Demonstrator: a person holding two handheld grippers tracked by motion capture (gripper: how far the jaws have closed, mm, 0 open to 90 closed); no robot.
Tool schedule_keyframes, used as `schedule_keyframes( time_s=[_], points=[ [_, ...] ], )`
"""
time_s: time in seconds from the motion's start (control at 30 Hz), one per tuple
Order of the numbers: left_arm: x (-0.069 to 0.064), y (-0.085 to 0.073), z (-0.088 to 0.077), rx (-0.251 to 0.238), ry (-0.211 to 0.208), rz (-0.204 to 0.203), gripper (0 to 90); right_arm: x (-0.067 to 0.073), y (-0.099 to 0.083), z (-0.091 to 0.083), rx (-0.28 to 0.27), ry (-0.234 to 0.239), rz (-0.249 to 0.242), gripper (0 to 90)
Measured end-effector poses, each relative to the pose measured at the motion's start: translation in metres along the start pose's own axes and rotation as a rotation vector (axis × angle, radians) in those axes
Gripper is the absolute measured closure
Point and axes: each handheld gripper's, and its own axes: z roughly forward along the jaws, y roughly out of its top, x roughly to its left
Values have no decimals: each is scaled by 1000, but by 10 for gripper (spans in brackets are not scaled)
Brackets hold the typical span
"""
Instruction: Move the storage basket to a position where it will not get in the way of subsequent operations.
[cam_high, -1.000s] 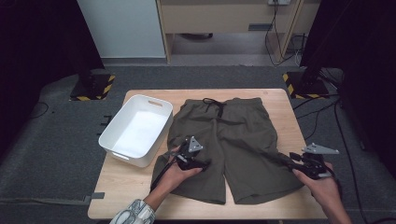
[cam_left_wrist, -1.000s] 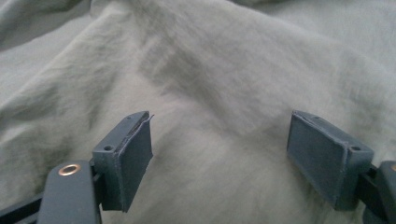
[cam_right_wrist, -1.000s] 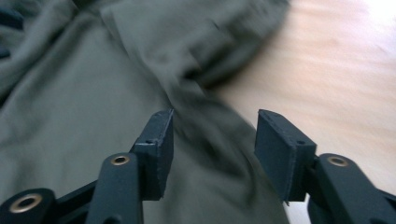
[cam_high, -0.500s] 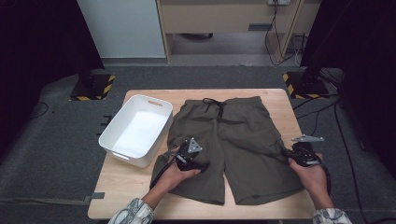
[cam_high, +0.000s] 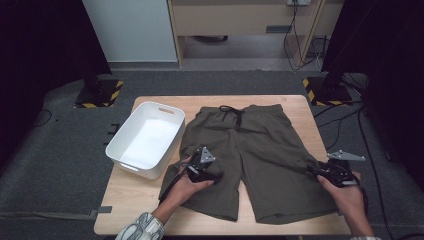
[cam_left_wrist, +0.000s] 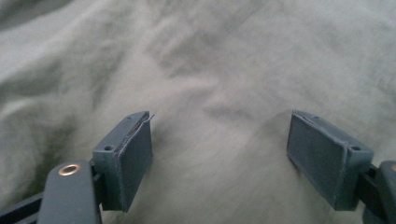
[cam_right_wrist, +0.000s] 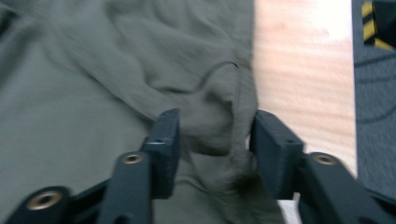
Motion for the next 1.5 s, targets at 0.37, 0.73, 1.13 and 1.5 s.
schedule_keyframes(
  time_s=[0.37, 0.73, 1.13, 1.5],
  points=[
    [-67, 34, -2, -130, -146, 14, 301, 12, -2, 6, 10, 52, -34, 633],
    [-91, 31, 33, -15, -202, 70, 345, 11, -2, 8, 8, 67, -25, 577],
    [-102, 24, 37, -27, -163, 157, 793, 10, -2, 11, 8, 58, -7, 516],
    [-74, 24, 14, 12, -198, 144, 871, -1, -6, 16, 85, 0, -7, 792]
  ],
)
